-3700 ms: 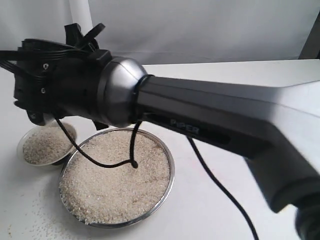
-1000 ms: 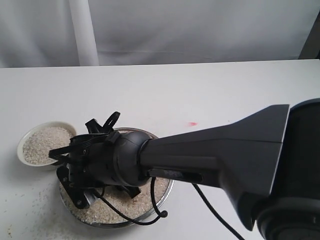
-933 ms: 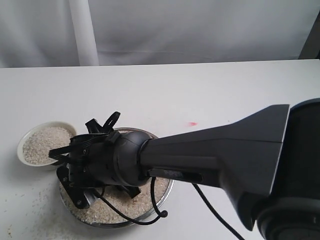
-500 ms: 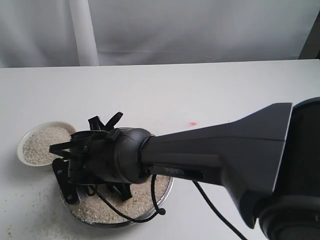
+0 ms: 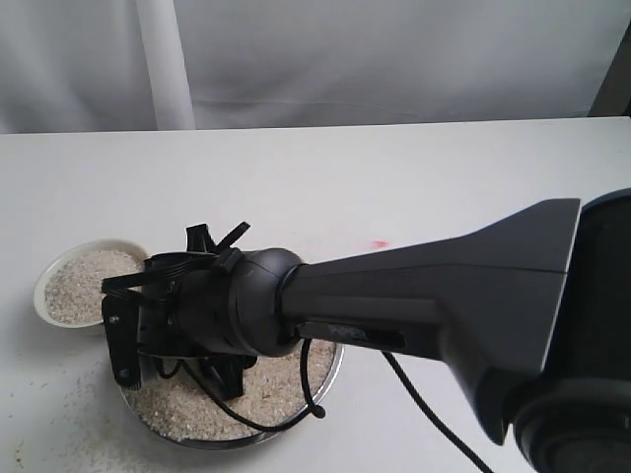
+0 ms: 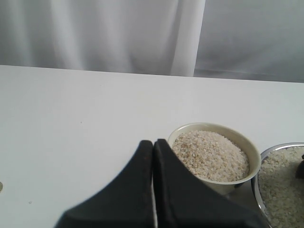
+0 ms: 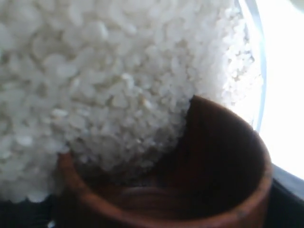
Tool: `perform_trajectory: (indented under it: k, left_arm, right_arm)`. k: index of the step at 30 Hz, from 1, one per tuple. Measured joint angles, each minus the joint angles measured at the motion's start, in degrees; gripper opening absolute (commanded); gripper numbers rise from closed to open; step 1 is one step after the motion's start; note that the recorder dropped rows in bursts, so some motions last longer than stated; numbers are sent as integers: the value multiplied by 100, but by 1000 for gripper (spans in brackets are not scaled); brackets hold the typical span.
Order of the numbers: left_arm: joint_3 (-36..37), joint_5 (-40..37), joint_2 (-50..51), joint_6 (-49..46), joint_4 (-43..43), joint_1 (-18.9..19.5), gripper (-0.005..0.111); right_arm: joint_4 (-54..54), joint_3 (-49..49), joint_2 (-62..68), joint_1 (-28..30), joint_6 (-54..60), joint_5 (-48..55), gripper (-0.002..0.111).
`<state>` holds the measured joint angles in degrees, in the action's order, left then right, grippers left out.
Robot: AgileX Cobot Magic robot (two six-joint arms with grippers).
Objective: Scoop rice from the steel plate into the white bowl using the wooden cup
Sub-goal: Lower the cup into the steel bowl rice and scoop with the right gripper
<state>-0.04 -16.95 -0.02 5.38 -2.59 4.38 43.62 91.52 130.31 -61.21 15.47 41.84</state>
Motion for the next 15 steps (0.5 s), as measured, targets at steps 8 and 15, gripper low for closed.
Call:
perform_trajectory:
  k: [8,15]
  left_arm:
    - [0,0,0,0,0,0,0]
    - [0,0,0,0,0,0,0]
  right_arm:
    - [-188,0,-22,100,-648,-96,0]
    - [-429,0,-33,123,-842,-238,0]
